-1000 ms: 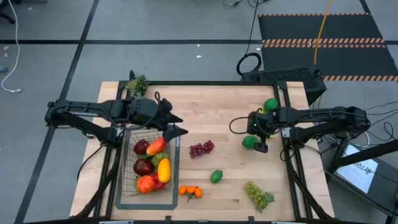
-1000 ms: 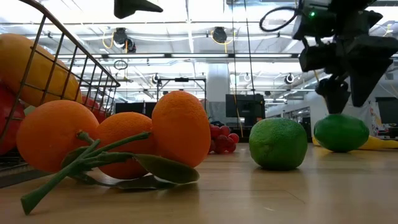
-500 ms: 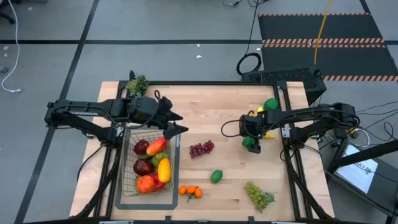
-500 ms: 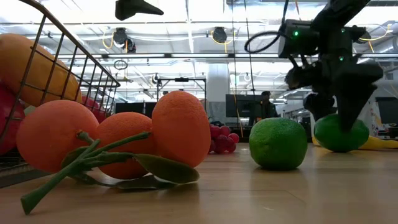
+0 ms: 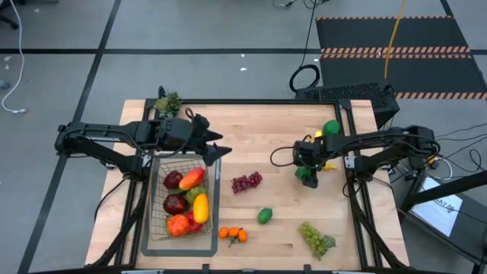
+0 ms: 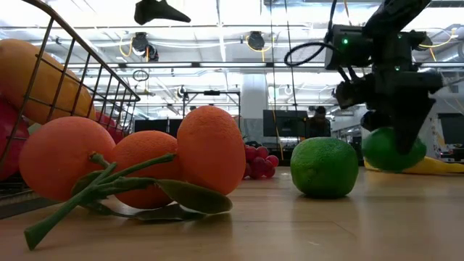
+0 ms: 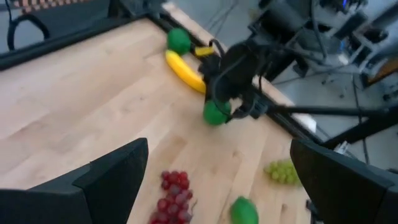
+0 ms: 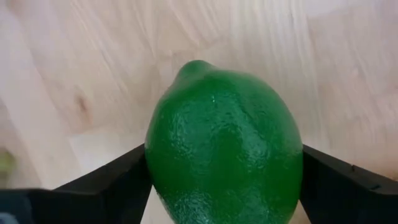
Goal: Build produce basket
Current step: Put the middle green lime into the wire basket
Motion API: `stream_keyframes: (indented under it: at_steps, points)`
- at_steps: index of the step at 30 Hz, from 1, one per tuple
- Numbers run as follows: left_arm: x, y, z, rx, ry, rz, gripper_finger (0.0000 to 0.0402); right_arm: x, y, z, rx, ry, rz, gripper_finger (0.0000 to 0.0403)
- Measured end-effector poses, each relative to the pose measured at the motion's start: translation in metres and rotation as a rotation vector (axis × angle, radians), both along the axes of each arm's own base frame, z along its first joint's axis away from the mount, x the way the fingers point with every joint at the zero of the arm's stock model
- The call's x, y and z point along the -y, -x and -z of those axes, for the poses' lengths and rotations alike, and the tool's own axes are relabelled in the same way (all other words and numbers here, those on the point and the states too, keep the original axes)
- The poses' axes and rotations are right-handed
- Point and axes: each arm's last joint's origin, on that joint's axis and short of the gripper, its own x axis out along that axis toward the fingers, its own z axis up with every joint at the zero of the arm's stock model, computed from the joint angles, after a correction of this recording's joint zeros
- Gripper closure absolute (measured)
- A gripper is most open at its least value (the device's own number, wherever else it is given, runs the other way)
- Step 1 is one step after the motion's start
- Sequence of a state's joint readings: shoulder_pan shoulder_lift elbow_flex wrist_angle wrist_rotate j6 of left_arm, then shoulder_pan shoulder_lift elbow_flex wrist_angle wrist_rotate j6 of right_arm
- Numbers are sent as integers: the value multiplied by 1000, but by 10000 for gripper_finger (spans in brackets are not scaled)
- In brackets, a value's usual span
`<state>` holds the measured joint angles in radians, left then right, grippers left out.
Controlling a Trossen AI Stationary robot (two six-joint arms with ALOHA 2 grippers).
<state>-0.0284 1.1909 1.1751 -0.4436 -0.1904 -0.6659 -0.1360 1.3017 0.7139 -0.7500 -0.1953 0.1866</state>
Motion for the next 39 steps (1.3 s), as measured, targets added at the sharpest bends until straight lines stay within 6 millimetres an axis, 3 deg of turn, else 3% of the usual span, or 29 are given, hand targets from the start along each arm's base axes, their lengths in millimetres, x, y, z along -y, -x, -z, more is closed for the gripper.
stream_keyframes:
  at_steps: [11,21,28,39]
  points:
    - [-2,-8,-26,301,82,-94,9,-2,-20,-31,343,-226,277,77]
    - [-2,-8,-23,314,339,-133,9,-13,-36,-71,584,-593,576,77]
    - [-1,-8,-24,312,320,-100,9,-28,-50,-104,888,-781,712,78]
    - [1,-8,-24,295,256,-21,9,-49,-51,-147,1297,-853,882,78]
